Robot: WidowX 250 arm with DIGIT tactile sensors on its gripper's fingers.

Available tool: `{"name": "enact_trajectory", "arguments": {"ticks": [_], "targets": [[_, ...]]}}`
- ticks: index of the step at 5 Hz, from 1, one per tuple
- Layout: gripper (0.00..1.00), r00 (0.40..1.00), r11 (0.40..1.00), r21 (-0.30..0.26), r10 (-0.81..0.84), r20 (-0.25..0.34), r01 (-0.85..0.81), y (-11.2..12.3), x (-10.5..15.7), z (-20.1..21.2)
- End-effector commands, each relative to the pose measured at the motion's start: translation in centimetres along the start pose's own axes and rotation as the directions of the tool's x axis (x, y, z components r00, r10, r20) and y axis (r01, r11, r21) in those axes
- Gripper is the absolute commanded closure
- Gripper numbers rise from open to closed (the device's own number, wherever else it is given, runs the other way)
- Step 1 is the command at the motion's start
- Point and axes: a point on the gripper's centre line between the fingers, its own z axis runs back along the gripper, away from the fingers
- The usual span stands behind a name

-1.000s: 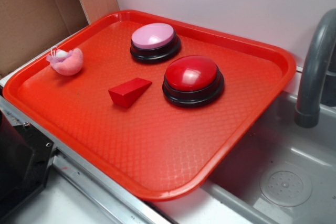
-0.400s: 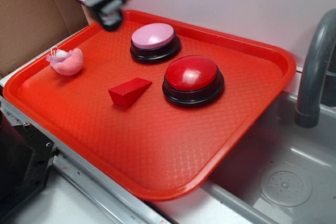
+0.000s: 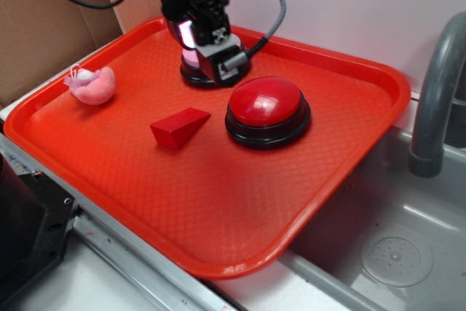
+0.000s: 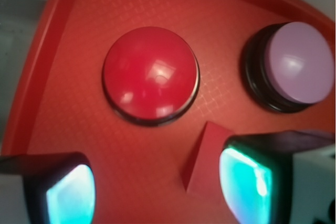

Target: Push the red button.

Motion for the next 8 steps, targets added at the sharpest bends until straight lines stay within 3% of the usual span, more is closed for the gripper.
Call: {"name": "enact_trajectory", "arguments": {"ticks": [1,2,3,5,6,8], "targets": [[0.00,0.996,0.998,0.009,0.064,0.054,-0.065,1.1,4.2,-2.1],[0.00,0.999,0.999,-0.006,0.048,0.008,-0.048,-0.2,5.2,-4.7],[0.00,0.997,0.999,0.019,0.049,-0.063,-0.048,-0.7,5.4,-5.2],[0.00,0.999,0.995,0.094,0.032,0.019,-0.034,-1.0,3.6,1.3],[0.00,0.998,0.991,0.119,0.056,0.012,-0.057,-0.9,2.7,3.3],[0.00,0.997,0.991,0.113,0.072,0.006,-0.072,-1.2,2.2,4.8]]}}
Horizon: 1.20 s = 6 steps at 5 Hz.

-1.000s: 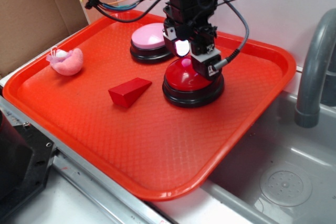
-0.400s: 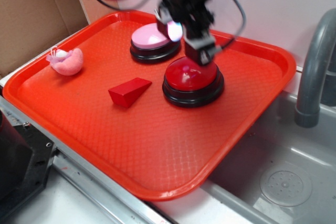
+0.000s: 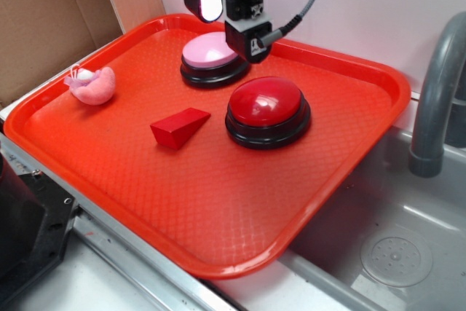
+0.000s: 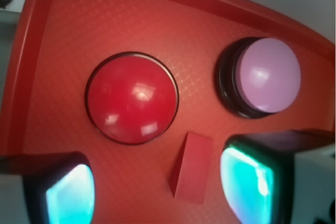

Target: Push the red button.

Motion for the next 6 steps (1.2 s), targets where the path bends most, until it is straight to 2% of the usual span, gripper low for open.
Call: {"name": "enact_trajectory", "arguments": {"ticks": [1,2,6], "targets": [[0.00,0.993,1.000,-0.021,-0.016,0.117,0.018,0.0,-0.4,3.1],[0.00,0.989,0.999,-0.029,-0.034,0.146,0.038,0.3,-0.7,3.1],[0.00,0.984,0.998,-0.040,-0.047,0.172,0.055,0.5,-2.0,4.1]]}}
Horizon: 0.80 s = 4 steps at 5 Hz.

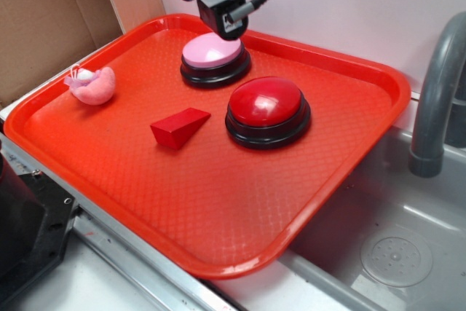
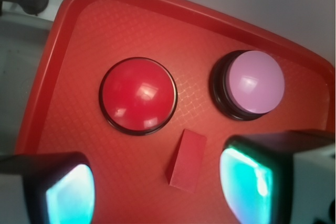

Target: Push the red button.

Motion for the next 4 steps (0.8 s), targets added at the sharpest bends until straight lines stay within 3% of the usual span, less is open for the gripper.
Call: {"name": "enact_trajectory", "arguments": {"ticks": [1,4], "targets": [[0.00,0.998,1.000,-0.016,-0.017,0.065,0.018,0.0,-0.6,2.1],[0.00,0.997,0.999,0.021,0.031,0.068,-0.033,0.8,-3.1,5.0]]}}
